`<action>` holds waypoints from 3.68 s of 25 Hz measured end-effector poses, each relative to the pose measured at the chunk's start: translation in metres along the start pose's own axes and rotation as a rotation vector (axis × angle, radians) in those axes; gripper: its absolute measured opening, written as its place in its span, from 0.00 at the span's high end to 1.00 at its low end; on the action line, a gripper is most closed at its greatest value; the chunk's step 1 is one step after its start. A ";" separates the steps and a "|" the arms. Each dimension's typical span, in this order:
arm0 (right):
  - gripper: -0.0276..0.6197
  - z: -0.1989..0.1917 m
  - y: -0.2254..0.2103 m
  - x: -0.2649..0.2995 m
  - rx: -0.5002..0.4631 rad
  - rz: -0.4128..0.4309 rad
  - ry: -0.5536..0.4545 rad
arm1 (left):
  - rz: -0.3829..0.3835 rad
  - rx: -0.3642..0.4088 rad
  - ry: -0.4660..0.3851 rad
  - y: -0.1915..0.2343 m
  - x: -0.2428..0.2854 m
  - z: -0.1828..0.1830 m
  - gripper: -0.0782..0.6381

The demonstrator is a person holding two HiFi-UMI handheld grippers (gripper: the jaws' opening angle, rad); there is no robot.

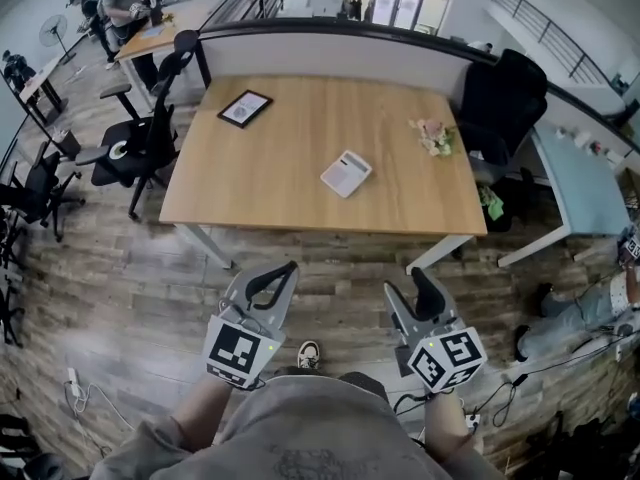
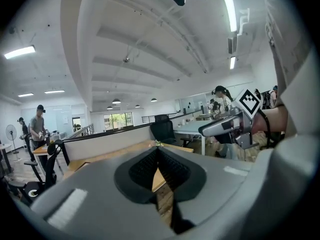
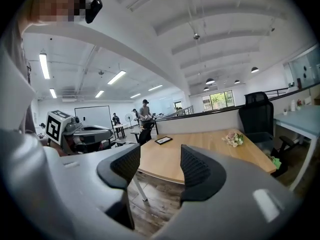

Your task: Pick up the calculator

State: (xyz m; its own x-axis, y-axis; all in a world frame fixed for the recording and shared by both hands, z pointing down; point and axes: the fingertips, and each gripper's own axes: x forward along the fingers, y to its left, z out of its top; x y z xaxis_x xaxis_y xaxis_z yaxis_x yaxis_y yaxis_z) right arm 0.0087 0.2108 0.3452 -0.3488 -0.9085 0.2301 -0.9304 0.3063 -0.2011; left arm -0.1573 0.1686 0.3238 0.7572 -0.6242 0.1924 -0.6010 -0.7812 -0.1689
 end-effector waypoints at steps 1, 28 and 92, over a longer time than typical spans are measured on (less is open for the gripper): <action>0.59 -0.003 -0.003 0.009 0.006 -0.004 0.011 | -0.003 -0.001 0.012 0.005 0.005 -0.006 0.89; 0.59 -0.027 -0.136 0.196 0.074 0.093 0.212 | 0.042 -0.070 0.176 0.100 0.194 -0.062 0.89; 0.77 -0.191 -0.266 0.487 0.411 0.361 0.711 | 0.025 -0.405 0.499 0.219 0.367 -0.252 0.89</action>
State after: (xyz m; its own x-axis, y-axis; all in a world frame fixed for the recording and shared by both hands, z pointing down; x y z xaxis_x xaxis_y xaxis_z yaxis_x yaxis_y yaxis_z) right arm 0.0652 -0.2595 0.6925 -0.7268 -0.3438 0.5946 -0.6844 0.2897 -0.6691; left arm -0.0754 -0.2349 0.6008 0.5906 -0.4967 0.6360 -0.7398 -0.6481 0.1808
